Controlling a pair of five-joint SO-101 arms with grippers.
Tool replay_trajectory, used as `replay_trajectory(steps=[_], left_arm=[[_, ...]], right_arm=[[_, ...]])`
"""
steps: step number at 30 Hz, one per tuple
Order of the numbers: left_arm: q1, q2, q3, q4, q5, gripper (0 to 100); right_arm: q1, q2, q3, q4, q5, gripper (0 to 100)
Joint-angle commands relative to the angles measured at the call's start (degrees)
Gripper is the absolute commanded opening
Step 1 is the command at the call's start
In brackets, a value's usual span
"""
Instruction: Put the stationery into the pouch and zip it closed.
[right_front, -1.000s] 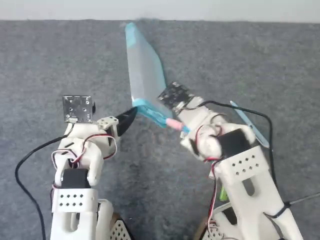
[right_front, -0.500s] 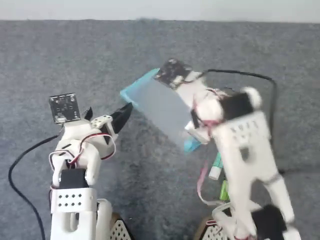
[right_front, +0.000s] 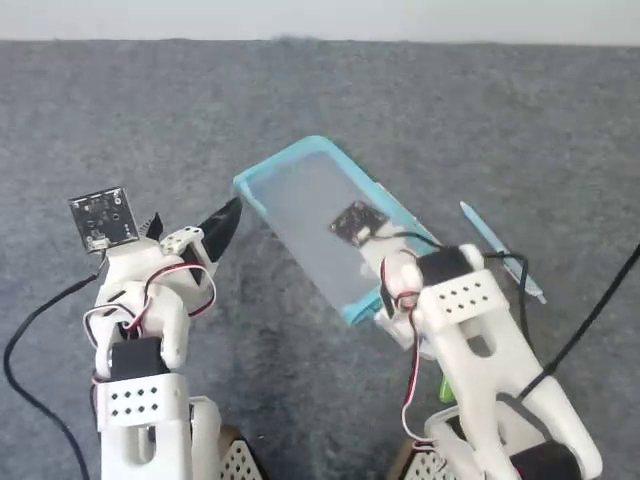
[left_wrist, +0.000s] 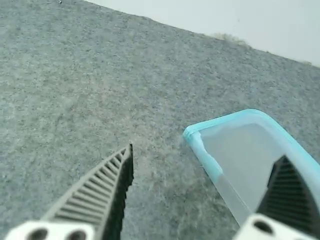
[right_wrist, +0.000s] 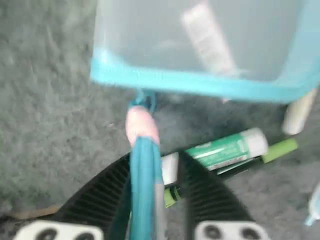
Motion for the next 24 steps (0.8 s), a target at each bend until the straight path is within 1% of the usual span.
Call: replay_trajectory(steps=[1, 5, 12, 13, 15, 16, 18, 22, 24], left_arm=[[-0.2, 0.3, -0.8, -1.8, 0.4, 40], [-0.2, 0.3, -1.0, -1.8, 0.4, 40], [0.0, 0.3, -1.0, -1.8, -1.4, 40], [0.1, 0.3, -1.0, -1.8, -1.4, 40], [0.2, 0.3, -1.0, -1.8, -1.5, 40], [0.2, 0.3, -1.0, -1.8, -1.5, 40], [0.2, 0.3, -1.0, -1.8, -1.5, 40], [0.3, 0.3, -1.1, -1.9, -1.5, 40], [0.3, 0.3, -1.2, -1.9, -1.5, 40]], right_arm=[[0.7, -3.0, 0.3, 1.7, -1.0, 30.7], [0.4, -2.7, 0.1, 0.7, -1.4, 28.8], [-4.3, -2.5, 3.0, -1.6, -1.0, 28.8], [-5.8, -2.6, 4.2, -1.4, -0.6, 28.8], [-9.6, -2.5, 6.2, -0.8, 2.4, 28.7], [-10.0, -2.7, 6.2, -0.7, 2.6, 28.7], [-8.9, -3.2, 3.8, 1.0, 1.3, 28.8], [-0.2, -2.5, -4.1, 6.4, 0.4, 28.8], [1.6, -1.8, -6.4, 6.3, 0.2, 28.6]])
